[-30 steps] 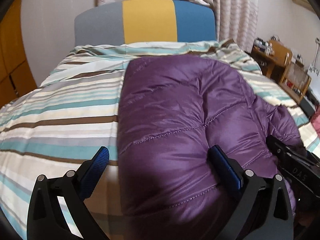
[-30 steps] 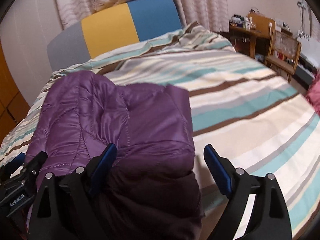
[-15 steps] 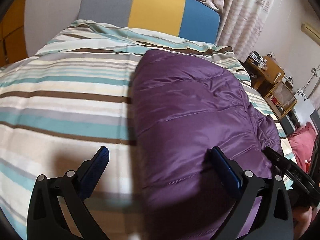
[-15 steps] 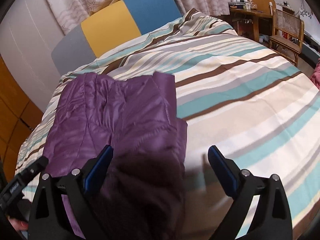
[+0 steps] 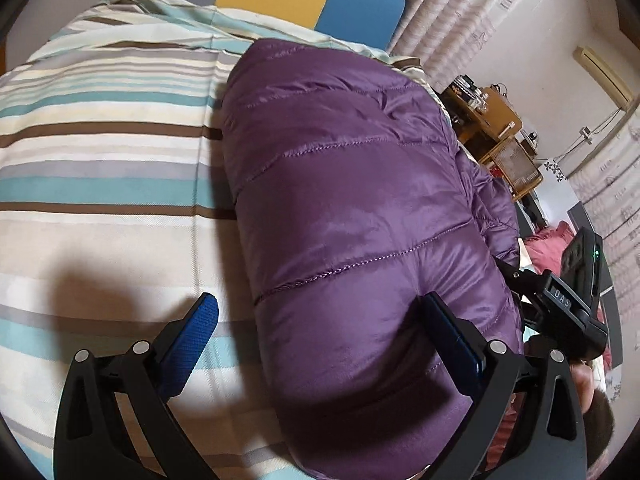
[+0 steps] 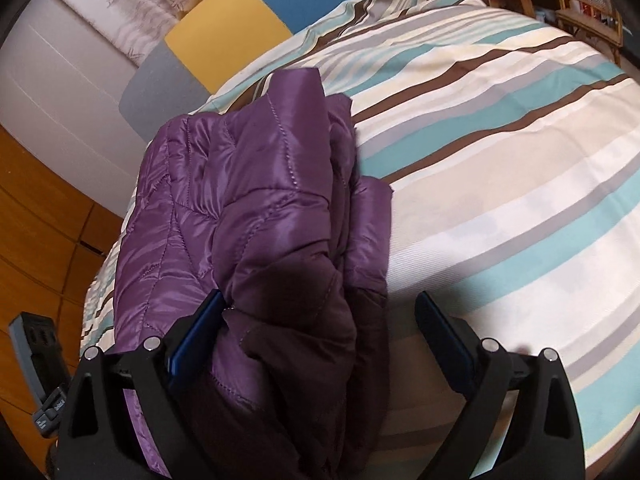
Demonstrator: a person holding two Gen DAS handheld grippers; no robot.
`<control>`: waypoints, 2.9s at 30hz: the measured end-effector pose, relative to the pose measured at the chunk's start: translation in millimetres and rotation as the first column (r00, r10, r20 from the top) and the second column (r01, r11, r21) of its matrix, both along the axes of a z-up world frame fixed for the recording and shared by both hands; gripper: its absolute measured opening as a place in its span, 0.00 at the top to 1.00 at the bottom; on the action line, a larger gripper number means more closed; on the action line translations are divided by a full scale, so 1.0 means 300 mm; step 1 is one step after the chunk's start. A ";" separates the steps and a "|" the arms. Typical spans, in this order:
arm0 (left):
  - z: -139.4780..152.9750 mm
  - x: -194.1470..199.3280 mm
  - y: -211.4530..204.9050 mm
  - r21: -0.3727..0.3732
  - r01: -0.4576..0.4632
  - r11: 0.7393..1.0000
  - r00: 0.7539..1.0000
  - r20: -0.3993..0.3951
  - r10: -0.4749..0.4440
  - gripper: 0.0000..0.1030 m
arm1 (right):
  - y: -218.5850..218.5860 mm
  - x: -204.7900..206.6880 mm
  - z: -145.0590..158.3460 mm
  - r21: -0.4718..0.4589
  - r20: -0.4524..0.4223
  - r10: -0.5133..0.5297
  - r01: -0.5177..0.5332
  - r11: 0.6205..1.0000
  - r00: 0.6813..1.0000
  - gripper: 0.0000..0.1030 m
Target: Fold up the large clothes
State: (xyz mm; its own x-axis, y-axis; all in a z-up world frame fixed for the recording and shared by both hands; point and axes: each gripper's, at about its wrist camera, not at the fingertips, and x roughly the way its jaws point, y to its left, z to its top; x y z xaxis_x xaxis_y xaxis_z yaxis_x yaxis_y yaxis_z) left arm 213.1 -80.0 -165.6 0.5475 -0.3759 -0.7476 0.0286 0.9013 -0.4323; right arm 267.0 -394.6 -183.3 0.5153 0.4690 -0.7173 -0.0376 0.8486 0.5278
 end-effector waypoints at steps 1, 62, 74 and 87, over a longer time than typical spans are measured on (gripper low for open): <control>-0.009 0.006 0.001 0.000 0.003 1.000 1.000 -0.006 -0.003 0.03 | -0.001 0.005 -0.004 0.015 -0.005 0.007 -0.007 1.000 1.000 0.14; 0.043 -0.202 0.603 0.289 -0.541 0.790 0.838 0.263 0.478 0.09 | 0.961 0.030 0.036 -0.420 0.363 0.379 -0.213 0.882 0.851 0.09; 0.005 -0.153 0.578 0.402 -0.504 0.765 0.864 0.236 0.445 0.08 | 0.927 0.132 -0.046 -0.365 0.200 0.399 -0.310 0.878 0.895 0.03; 0.051 -0.271 0.559 0.284 -0.580 0.763 0.813 0.263 0.520 0.03 | 0.974 0.017 0.021 -0.458 0.307 0.364 -0.199 0.867 0.880 0.02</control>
State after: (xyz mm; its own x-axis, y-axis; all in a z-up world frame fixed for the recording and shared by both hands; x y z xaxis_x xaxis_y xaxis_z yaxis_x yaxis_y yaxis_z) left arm 131.8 87.7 -150.3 0.7027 0.2845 -0.6521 -0.4768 0.8686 -0.1348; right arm 272.2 -102.5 -177.0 0.6700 0.3488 -0.6553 -0.4300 0.9019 0.0405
